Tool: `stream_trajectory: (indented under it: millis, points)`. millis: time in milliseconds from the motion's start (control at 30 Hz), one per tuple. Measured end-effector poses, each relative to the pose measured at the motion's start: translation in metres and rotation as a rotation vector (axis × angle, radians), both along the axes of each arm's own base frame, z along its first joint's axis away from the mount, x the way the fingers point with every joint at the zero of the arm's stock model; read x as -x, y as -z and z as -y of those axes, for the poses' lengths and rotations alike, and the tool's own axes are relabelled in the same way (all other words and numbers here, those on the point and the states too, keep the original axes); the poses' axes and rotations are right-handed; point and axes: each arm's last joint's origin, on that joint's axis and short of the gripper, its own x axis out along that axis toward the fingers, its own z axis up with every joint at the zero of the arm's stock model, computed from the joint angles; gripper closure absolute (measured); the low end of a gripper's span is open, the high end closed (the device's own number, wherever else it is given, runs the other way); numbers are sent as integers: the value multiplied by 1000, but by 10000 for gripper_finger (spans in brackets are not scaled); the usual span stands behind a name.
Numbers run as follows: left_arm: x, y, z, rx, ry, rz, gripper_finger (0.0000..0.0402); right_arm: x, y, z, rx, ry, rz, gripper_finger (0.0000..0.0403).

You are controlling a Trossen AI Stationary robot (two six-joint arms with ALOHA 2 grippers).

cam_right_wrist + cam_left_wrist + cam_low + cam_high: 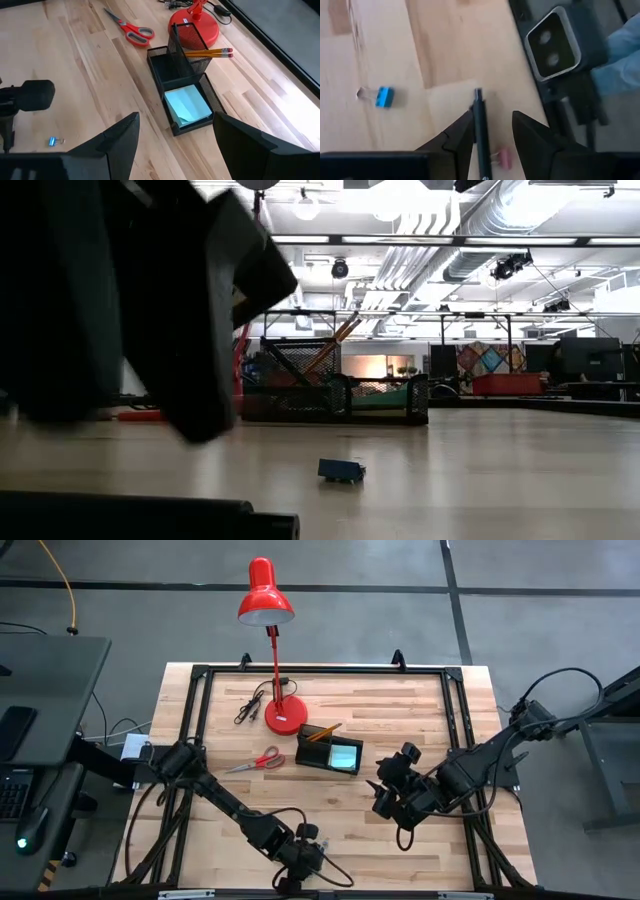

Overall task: Pick and place office supplies into organizer
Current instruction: Put the black pen into the black desk organizer

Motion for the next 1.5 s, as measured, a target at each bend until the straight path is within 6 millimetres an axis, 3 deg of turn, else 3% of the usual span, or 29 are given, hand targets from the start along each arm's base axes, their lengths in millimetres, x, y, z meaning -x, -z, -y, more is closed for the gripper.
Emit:
stream_trajectory:
  millis: [233, 567, 833, 933, 1067, 1267, 1500]
  points:
    - [2, 13, 4, -7, 17, -39, 281, 0, 0, 0, 1, 0, -1, 160]
    - [5, 17, 2, -74, 21, -61, 282, 1, 0, 1, 7, -4, -12, 160]
    - [0, 43, 6, -16, 40, -118, 286, 2, 1, 1, 12, -19, -31, 160]
    - [1, 42, 7, -38, 16, -102, 311, 3, 1, 1, 11, -24, -47, 160]
    - [0, 36, 7, -53, 15, -88, 381, 3, 1, 2, 20, -21, -52, 160]
    - [-3, 37, 1, -20, 8, -126, 384, 3, 1, 2, 31, -23, -51, 160]
    - [-1, 19, -2, -83, -25, -114, 384, 3, 1, 2, 35, -18, -42, 160]
